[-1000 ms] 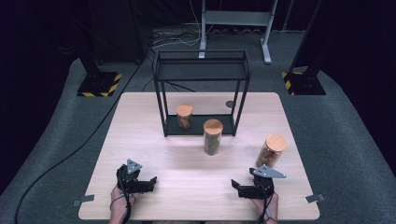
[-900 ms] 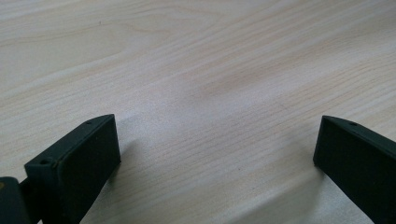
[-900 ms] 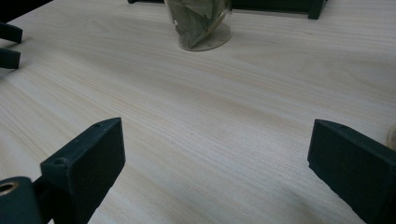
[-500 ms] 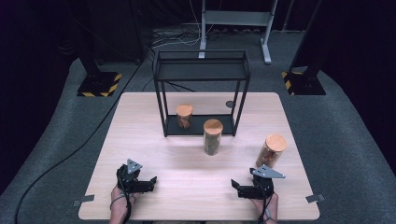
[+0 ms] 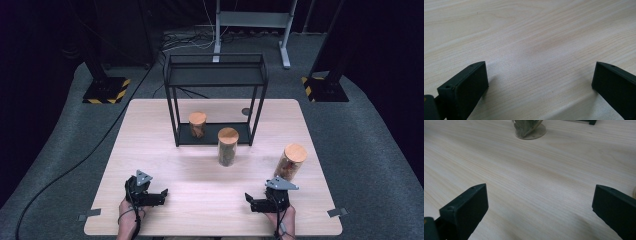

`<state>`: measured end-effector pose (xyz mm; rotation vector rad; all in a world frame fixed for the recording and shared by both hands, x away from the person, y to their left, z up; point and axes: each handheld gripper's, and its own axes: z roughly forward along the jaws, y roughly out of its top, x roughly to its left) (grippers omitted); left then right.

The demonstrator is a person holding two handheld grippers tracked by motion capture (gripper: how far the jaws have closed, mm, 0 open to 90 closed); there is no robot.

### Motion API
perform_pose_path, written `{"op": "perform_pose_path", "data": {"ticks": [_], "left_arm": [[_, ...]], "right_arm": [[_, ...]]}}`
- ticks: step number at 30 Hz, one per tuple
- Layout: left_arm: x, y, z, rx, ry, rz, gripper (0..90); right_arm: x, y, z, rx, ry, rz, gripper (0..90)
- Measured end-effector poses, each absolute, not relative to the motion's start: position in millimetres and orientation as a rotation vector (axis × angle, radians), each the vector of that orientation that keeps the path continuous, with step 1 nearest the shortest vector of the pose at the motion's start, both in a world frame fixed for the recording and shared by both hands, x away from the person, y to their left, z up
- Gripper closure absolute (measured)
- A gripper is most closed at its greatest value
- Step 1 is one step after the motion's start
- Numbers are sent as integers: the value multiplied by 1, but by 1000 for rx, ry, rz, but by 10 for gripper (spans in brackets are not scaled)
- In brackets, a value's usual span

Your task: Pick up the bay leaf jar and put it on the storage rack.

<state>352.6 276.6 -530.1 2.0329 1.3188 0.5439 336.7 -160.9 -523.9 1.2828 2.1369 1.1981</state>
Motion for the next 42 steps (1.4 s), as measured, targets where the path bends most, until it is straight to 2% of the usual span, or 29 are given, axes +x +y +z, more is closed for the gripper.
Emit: {"op": "perform_pose_path", "data": {"ticks": [6,31,42], "left_arm": [[353,277,-530,2023,1328,545,0],[355,278,-530,2018,1339,551,0],[355,278,-530,2015,1344,552,0]], "right_arm": [[345,-142,-517,1229,2131,1246,0],[423,-94,-467,1146,2053,1336,0],[449,-82,-462,1152,2038,1355,0]]}}
